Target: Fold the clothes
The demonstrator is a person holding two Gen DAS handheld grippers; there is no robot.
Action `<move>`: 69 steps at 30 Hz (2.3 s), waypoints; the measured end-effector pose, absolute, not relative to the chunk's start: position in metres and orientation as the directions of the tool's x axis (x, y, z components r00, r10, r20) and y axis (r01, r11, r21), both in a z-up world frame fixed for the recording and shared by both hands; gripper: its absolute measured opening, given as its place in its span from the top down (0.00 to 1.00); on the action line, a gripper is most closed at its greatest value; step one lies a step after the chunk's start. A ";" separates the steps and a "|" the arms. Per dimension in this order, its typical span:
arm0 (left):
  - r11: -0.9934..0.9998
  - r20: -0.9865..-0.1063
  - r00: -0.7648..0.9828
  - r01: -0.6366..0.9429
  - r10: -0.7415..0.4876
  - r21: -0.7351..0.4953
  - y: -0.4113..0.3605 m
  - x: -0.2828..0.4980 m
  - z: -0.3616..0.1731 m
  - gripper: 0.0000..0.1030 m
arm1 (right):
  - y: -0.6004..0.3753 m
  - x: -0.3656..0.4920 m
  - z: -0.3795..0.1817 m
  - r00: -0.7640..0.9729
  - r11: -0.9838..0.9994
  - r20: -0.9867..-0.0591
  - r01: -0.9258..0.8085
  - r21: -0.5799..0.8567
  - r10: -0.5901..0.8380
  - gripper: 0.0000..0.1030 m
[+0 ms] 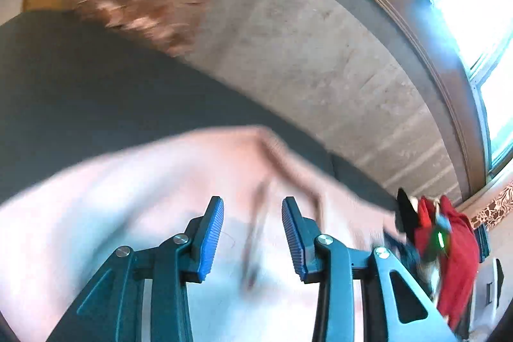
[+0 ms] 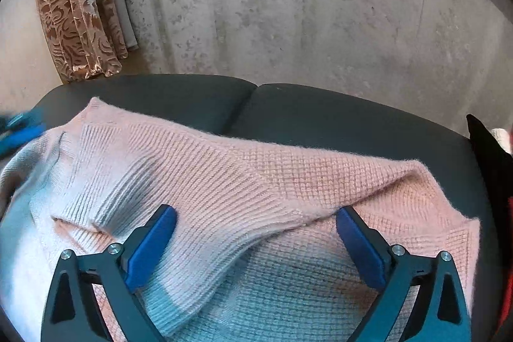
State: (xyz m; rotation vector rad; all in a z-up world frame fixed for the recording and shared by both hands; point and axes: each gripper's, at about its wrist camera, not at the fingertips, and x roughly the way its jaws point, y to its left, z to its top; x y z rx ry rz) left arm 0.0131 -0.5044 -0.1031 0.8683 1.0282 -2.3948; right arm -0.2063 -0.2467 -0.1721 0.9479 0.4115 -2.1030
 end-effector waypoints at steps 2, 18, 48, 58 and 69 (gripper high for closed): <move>-0.639 -0.693 -0.698 0.618 -0.180 -0.457 -0.497 0.074 -0.099 0.63 | -0.247 -0.207 -0.172 -0.420 -0.647 -0.744 0.763 0.021 -0.520 0.01; -0.717 -0.765 -0.371 0.677 -0.527 0.166 -0.447 0.283 -0.109 0.54 | -0.256 -0.214 -0.160 -0.363 -0.690 -0.826 0.722 0.043 -0.431 0.00; -0.604 -0.784 -0.578 0.715 -0.227 -0.352 -0.497 0.278 -0.126 0.92 | -0.191 -0.091 -0.170 -0.337 -0.581 -0.798 0.813 0.021 -0.500 0.00; -0.525 -0.423 -0.895 0.429 -0.140 -0.735 -0.545 0.249 -0.014 0.92 | -0.185 -0.088 -0.170 -0.332 -0.583 -0.788 0.812 0.041 -0.518 0.00; -0.678 -0.315 -0.936 0.132 0.154 -0.723 -0.463 0.051 0.049 0.91 | -0.177 -0.092 -0.167 -0.294 -0.578 -0.761 0.806 0.128 -0.578 0.00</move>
